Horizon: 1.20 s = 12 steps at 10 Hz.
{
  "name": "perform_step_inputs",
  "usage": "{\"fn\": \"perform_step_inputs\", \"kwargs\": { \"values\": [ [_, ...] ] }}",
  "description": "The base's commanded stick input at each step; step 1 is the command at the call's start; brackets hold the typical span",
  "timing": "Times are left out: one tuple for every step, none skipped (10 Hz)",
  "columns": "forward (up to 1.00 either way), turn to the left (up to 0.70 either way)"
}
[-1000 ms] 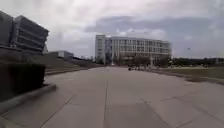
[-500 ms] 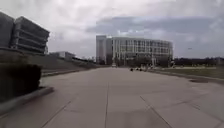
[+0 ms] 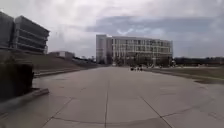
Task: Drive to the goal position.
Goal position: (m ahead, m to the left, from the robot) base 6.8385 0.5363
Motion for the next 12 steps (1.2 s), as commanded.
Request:
{"fn": "perform_step_inputs", "kwargs": {
  "values": [
    [0.51,0.00],
    [0.51,0.00],
    [0.51,0.00],
    [0.51,0.00],
    [0.51,0.00],
    [0.51,0.00],
    [0.51,0.00],
    [0.51,0.00],
    [0.51,0.00],
    [0.52,0.00],
    [0.56,0.00],
    [0.60,0.00]
  ]
}}
